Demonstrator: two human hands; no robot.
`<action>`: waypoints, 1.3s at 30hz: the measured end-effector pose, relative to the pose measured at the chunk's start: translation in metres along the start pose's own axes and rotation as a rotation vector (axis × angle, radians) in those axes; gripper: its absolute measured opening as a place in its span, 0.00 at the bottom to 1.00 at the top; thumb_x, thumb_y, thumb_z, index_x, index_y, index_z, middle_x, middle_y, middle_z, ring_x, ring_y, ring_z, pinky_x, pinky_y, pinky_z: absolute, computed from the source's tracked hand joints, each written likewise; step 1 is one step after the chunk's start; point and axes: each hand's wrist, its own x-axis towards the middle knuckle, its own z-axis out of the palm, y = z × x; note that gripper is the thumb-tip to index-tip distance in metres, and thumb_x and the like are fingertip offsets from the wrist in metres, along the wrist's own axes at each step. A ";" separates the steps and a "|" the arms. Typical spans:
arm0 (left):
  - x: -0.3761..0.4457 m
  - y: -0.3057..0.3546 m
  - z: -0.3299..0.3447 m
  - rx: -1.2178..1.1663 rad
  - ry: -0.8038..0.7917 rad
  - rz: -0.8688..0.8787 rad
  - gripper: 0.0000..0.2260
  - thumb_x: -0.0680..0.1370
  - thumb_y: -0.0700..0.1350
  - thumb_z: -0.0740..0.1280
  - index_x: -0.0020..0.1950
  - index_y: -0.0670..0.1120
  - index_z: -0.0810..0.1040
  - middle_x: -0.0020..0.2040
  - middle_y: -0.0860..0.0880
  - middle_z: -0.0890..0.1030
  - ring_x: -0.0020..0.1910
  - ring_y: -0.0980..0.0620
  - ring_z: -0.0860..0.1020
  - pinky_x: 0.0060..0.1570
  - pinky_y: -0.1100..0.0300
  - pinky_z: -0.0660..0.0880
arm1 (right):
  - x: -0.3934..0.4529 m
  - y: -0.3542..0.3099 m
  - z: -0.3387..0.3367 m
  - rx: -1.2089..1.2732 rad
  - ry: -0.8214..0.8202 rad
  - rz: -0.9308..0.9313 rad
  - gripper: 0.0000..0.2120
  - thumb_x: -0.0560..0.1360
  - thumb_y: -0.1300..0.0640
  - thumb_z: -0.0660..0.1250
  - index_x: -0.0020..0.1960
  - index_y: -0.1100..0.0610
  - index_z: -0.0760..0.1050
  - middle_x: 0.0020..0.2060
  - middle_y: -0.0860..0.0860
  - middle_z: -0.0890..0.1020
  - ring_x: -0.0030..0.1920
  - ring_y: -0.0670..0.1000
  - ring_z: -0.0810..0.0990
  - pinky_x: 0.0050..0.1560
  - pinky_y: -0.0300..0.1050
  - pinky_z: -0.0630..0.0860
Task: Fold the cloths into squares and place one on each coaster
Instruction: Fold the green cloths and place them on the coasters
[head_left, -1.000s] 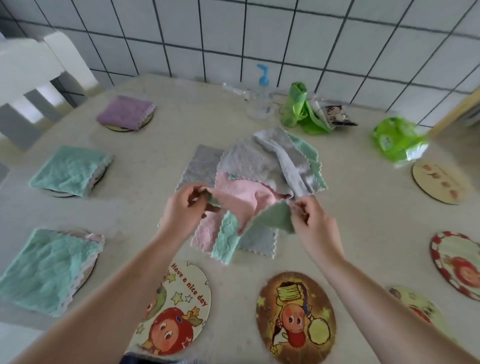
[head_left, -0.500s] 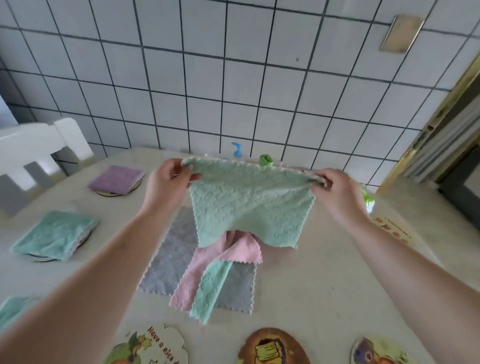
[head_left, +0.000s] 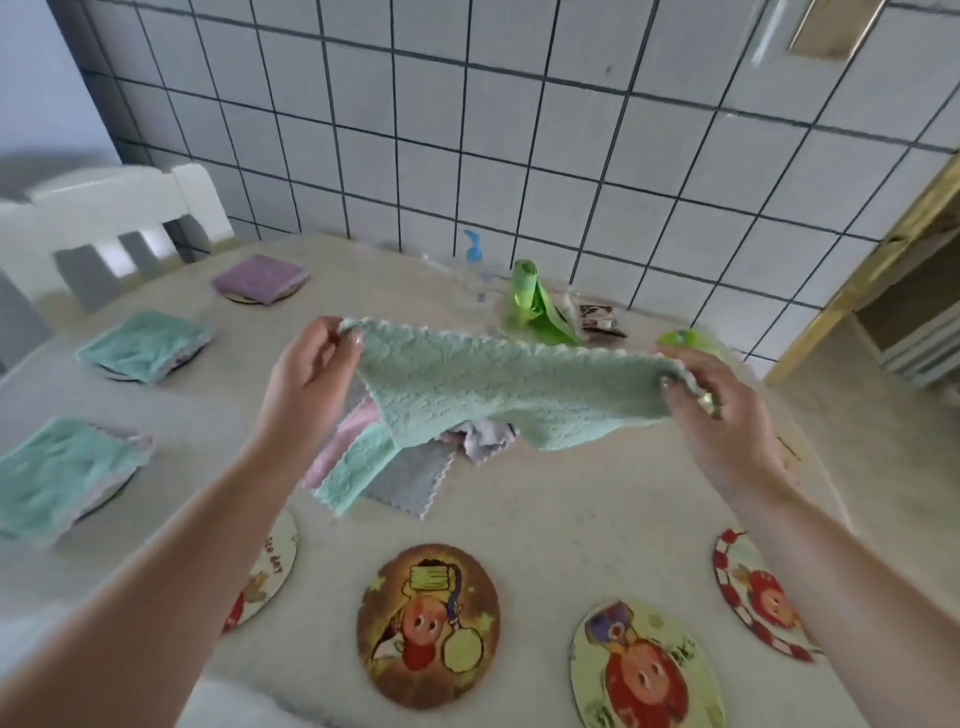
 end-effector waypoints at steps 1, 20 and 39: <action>-0.019 -0.008 0.001 0.017 -0.016 -0.023 0.09 0.80 0.45 0.60 0.40 0.51 0.71 0.30 0.54 0.67 0.26 0.61 0.63 0.29 0.63 0.63 | -0.014 0.009 -0.001 0.042 -0.050 0.059 0.12 0.77 0.59 0.61 0.45 0.41 0.72 0.43 0.34 0.75 0.44 0.34 0.72 0.40 0.24 0.65; -0.202 -0.096 0.037 0.528 -0.292 -0.615 0.07 0.80 0.50 0.57 0.49 0.50 0.72 0.39 0.48 0.77 0.36 0.51 0.75 0.34 0.55 0.70 | -0.162 0.171 0.033 -0.039 -0.541 0.640 0.08 0.79 0.52 0.58 0.50 0.52 0.75 0.43 0.51 0.82 0.45 0.52 0.81 0.50 0.57 0.78; -0.132 -0.141 0.074 0.638 -0.360 -0.642 0.09 0.79 0.50 0.60 0.53 0.46 0.72 0.42 0.47 0.78 0.32 0.50 0.74 0.30 0.56 0.69 | -0.110 0.189 0.066 -0.296 -0.477 0.569 0.08 0.78 0.49 0.59 0.46 0.51 0.74 0.25 0.46 0.72 0.23 0.44 0.67 0.23 0.36 0.60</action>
